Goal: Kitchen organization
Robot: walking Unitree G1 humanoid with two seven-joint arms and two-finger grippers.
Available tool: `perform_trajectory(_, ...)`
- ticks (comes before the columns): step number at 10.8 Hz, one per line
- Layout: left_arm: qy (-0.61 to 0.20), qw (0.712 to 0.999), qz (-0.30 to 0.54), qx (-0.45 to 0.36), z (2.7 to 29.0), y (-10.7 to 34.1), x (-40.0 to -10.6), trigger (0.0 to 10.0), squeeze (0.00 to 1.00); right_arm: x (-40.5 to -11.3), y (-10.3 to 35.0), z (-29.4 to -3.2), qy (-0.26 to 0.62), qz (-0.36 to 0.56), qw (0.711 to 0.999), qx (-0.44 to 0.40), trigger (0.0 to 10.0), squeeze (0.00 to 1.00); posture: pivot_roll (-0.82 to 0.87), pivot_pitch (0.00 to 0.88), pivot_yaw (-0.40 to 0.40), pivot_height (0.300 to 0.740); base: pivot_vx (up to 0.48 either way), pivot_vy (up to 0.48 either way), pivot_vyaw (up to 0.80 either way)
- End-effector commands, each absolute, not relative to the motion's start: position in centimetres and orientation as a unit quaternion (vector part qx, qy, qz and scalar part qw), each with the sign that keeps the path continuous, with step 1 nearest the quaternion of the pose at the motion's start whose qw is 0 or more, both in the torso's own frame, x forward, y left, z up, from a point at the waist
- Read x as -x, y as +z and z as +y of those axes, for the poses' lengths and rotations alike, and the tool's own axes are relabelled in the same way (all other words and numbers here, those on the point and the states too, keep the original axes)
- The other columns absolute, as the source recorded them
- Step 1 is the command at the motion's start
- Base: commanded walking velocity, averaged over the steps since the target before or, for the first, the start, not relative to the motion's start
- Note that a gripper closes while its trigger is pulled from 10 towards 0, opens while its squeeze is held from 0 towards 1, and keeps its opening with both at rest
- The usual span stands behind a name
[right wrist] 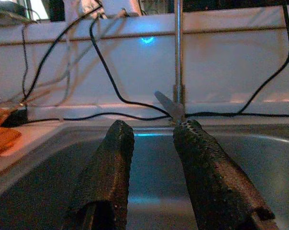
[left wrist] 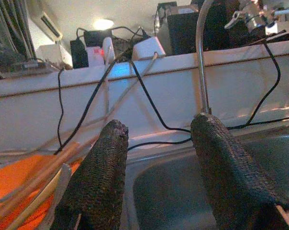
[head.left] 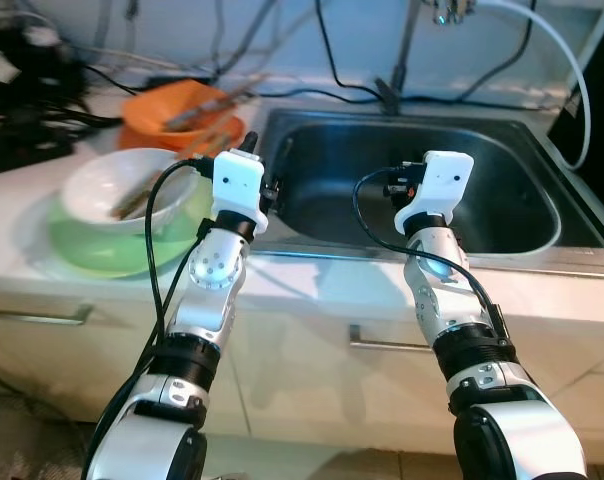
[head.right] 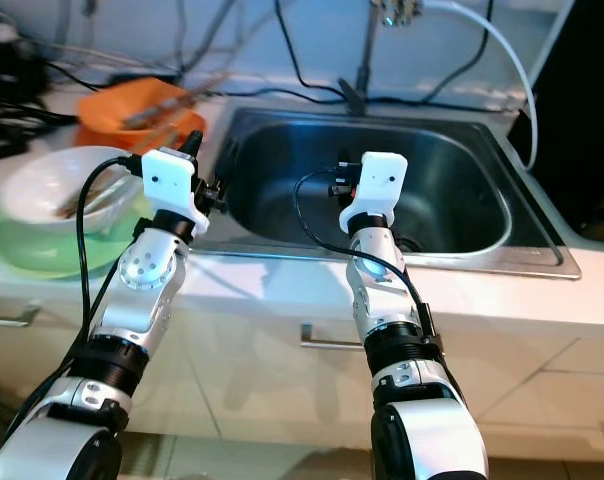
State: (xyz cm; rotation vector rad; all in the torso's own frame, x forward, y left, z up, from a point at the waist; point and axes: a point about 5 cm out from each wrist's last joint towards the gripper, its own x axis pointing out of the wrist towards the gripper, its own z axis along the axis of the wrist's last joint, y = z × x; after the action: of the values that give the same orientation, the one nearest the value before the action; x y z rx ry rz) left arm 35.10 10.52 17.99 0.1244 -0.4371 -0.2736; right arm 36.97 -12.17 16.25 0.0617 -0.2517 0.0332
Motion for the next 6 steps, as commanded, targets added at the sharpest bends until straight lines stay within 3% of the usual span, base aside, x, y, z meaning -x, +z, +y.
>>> perform_trajectory(1, -0.152, 0.959, -0.228, -0.072, 9.96, 18.38, -34.89, 10.0, 0.00, -37.03, 16.60, -12.45, 0.012, -0.134, 0.990, -0.031, 10.0, 0.00, 0.04, 0.013, 0.011, 0.740, 0.000, 0.000, 0.57)
perform_trajectory(6, -0.174, 0.953, -0.231, -0.092, 9.35, 18.31, -34.60, 10.0, 0.00, -37.00, 16.54, -12.49, 0.009, -0.134, 0.990, -0.035, 10.0, 0.00, 0.04, 0.014, 0.011, 0.740, 0.000, 0.000, 0.73)
